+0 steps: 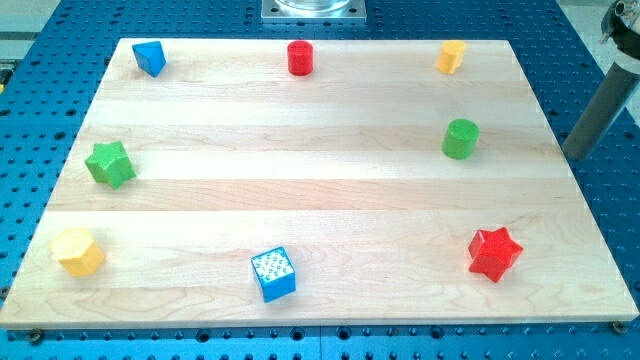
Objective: Move the green circle into the green star
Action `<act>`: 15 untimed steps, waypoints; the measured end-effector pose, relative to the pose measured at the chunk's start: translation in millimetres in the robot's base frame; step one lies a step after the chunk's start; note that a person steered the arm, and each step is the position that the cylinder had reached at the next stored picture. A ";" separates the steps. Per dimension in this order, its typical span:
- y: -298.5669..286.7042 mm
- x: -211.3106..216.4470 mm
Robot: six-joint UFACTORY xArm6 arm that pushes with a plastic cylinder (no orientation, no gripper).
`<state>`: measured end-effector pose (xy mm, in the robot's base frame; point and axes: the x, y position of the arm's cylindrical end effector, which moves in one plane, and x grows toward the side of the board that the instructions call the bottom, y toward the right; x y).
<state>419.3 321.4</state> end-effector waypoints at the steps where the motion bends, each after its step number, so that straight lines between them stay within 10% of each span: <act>1: 0.0 3.4; 6: -40.9 52.7; 9: -245.0 -10.9; 12: -141.8 -33.7; 13: -251.8 -34.1; 14: -187.0 -35.9; 15: -247.6 -56.6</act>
<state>362.7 73.9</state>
